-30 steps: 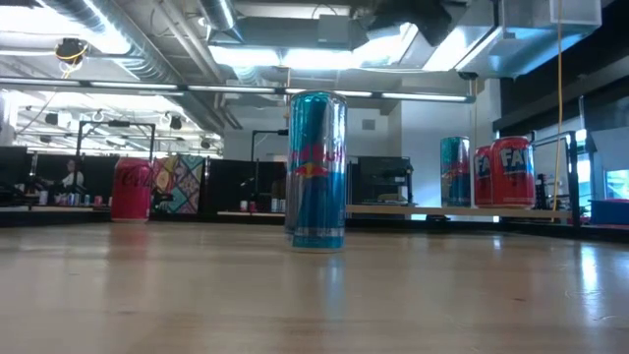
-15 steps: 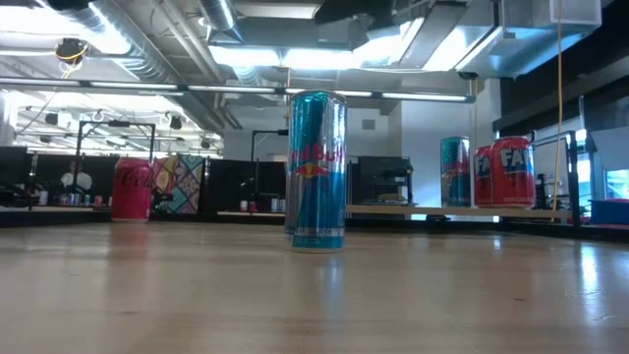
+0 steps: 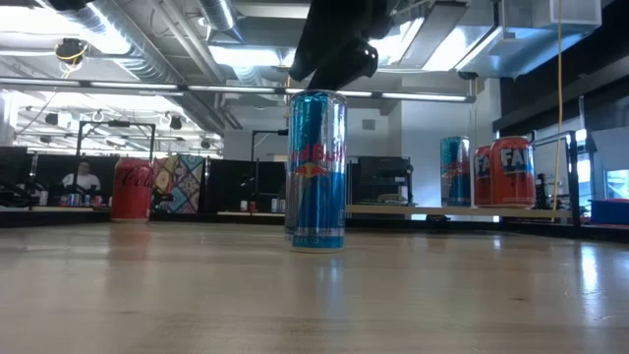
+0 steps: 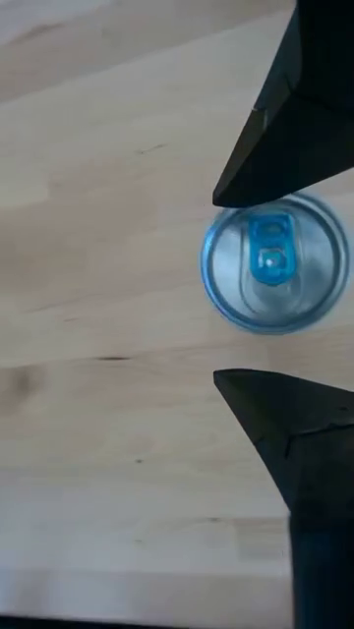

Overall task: Place canned beverage on shelf
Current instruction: Put the blue soda can on the shelf aligned with the other blue soda can

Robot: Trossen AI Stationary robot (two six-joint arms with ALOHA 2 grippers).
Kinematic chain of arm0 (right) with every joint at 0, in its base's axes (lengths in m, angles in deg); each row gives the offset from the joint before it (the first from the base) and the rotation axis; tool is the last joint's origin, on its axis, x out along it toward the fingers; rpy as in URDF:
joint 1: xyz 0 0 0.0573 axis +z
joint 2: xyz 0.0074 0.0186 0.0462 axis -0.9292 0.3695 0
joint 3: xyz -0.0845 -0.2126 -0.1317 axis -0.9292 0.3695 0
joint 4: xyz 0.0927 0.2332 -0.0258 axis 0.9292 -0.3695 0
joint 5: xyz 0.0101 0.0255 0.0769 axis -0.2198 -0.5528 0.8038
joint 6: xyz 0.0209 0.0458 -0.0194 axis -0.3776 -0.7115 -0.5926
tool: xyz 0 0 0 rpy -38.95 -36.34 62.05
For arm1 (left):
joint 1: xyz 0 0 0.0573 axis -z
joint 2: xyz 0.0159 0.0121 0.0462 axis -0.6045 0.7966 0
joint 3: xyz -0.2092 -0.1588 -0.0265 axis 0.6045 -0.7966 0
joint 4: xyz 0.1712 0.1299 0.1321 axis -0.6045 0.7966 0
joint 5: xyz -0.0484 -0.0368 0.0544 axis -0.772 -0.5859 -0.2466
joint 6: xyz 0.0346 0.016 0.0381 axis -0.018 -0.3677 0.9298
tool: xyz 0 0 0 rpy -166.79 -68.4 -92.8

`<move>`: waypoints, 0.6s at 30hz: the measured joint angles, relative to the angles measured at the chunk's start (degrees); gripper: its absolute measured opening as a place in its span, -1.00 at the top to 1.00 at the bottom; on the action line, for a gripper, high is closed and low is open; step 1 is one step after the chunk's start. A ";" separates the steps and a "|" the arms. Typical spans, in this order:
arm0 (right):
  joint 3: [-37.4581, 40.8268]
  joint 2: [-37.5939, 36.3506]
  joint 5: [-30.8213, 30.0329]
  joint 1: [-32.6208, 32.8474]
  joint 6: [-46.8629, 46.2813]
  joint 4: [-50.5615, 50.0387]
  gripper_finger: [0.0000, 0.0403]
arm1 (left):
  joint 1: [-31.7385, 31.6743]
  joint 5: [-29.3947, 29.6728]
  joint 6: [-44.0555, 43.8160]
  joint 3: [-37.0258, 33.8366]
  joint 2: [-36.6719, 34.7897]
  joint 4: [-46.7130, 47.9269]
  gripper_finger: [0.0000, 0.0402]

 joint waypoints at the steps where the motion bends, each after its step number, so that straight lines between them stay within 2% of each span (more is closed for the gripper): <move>1: 0.00 0.18 -0.41 0.00 0.00 0.08 -0.33 | 0.18 -0.23 0.04 0.00 0.00 0.00 -0.39; 5: 0.00 0.33 -2.00 0.00 -0.02 -0.43 -0.33 | 0.92 -0.51 0.53 0.00 0.00 0.00 -0.39; 18: 4.04 0.72 -1.62 0.00 -2.96 1.82 -0.33 | 1.81 -0.34 1.49 0.00 0.02 0.02 -0.39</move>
